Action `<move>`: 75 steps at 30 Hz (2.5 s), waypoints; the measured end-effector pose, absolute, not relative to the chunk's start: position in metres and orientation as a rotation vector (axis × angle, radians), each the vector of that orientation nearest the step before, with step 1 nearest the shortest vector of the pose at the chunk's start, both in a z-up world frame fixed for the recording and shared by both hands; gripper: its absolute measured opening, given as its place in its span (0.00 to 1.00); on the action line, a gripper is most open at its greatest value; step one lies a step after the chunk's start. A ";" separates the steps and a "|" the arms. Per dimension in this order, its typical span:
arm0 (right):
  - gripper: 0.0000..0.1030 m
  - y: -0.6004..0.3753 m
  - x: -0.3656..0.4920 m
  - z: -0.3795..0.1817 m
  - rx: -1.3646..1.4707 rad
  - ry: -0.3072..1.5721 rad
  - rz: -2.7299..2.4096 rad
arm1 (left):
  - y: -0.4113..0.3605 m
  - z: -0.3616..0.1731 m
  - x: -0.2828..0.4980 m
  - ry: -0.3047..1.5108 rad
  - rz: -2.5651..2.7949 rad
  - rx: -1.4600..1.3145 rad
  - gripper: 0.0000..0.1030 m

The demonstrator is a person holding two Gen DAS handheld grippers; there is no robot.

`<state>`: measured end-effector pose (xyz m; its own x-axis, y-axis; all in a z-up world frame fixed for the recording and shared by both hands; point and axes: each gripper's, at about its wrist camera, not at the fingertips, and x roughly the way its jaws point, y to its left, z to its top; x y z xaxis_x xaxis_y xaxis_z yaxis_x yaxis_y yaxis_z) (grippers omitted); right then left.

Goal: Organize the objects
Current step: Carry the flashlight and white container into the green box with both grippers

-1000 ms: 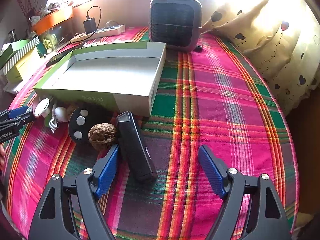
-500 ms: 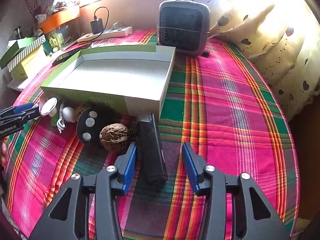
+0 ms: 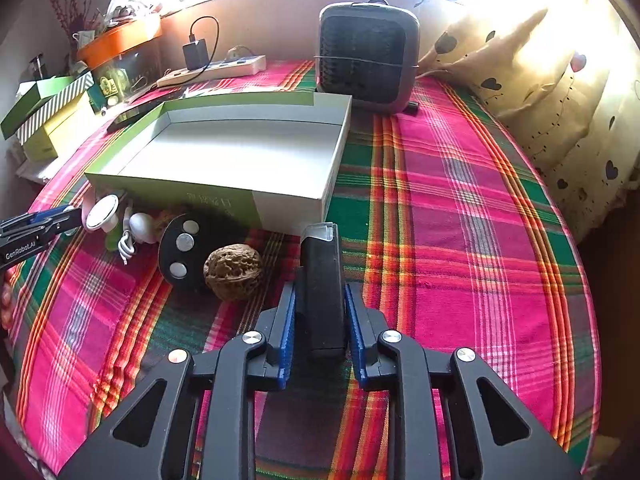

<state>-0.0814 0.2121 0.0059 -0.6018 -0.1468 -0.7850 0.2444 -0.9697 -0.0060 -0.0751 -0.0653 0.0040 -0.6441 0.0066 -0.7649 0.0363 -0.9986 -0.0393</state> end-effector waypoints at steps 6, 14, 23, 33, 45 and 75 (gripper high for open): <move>0.24 0.213 -0.081 0.006 1.272 0.164 -2.626 | -0.066 0.004 -0.075 0.075 -2.827 1.312 0.25; 0.24 0.214 -0.080 0.005 1.276 0.156 -2.628 | -0.066 0.004 -0.075 0.078 -2.826 1.313 0.25; 0.23 0.217 -0.077 0.008 1.273 0.133 -2.637 | -0.066 0.009 -0.072 0.091 -2.839 1.313 0.25; 0.23 0.215 -0.074 0.025 1.246 0.119 -2.652 | -0.064 0.030 -0.069 0.097 -2.883 1.284 0.25; 0.23 0.203 -0.086 0.050 1.215 0.151 -2.650 | -0.054 0.051 -0.089 0.095 -2.945 1.317 0.25; 0.23 0.165 -0.195 0.039 1.339 0.094 -2.618 | -0.024 0.046 -0.205 0.070 -2.945 1.420 0.25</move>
